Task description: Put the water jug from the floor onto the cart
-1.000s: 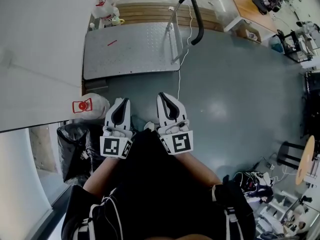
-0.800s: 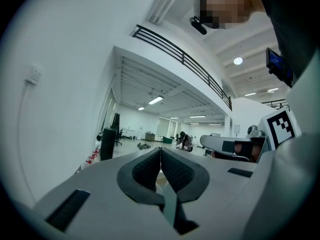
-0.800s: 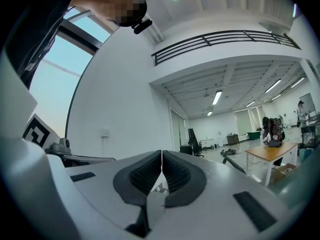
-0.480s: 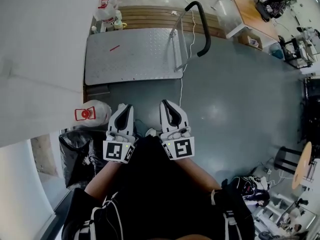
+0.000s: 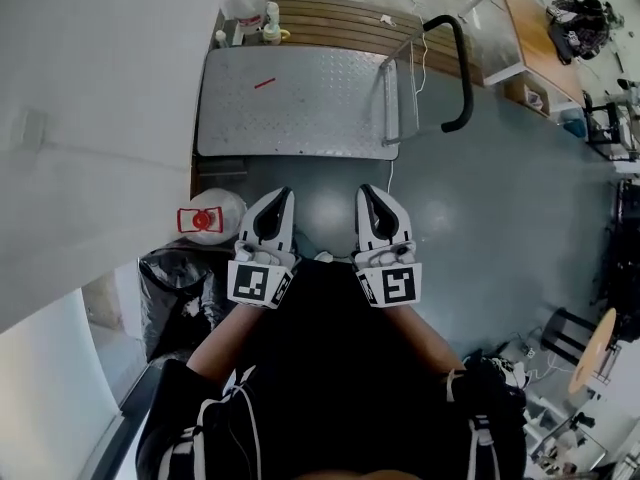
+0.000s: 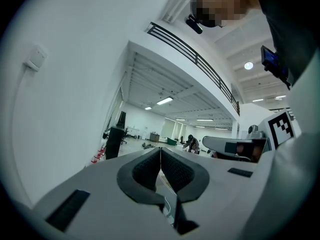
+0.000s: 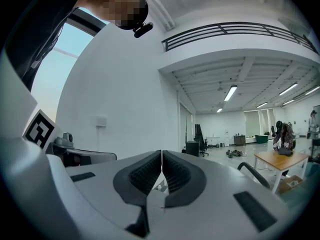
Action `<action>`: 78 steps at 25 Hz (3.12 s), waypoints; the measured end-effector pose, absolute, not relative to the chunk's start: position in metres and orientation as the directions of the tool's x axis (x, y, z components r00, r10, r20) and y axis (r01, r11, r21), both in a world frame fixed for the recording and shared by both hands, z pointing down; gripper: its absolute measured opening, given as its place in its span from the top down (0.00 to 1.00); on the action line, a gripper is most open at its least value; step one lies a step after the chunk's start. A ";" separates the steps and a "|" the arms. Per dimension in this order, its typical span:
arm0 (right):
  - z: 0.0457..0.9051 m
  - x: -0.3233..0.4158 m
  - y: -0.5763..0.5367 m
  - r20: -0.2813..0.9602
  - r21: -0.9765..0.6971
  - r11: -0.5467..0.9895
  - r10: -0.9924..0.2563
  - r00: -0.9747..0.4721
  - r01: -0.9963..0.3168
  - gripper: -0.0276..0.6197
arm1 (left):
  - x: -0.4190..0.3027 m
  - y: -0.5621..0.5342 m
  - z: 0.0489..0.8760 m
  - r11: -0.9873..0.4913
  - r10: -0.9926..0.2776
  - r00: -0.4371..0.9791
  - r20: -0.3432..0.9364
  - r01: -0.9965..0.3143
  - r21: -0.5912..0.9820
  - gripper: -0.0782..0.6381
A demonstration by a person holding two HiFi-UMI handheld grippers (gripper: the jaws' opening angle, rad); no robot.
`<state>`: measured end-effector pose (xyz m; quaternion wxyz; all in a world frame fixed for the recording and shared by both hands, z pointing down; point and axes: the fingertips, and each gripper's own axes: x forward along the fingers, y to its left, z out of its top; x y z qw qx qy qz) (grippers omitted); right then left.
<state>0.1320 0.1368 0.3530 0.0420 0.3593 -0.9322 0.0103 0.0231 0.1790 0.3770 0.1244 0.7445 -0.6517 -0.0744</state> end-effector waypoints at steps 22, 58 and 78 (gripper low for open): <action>0.375 0.002 0.076 0.187 0.067 0.739 -0.669 -0.719 -0.671 0.93 | -0.147 0.119 0.418 -0.070 -0.988 0.113 0.102 -0.932 0.357 0.87; 0.384 -0.061 0.086 0.178 0.087 0.859 -0.511 -0.841 -0.504 0.93 | -0.212 0.221 0.645 0.182 -0.816 -0.004 0.579 -0.951 0.249 0.69; 0.441 -0.072 0.105 0.277 0.103 0.866 -0.498 -0.822 -0.490 0.93 | -0.204 0.323 0.881 0.211 -0.486 0.113 0.867 -0.947 0.242 0.69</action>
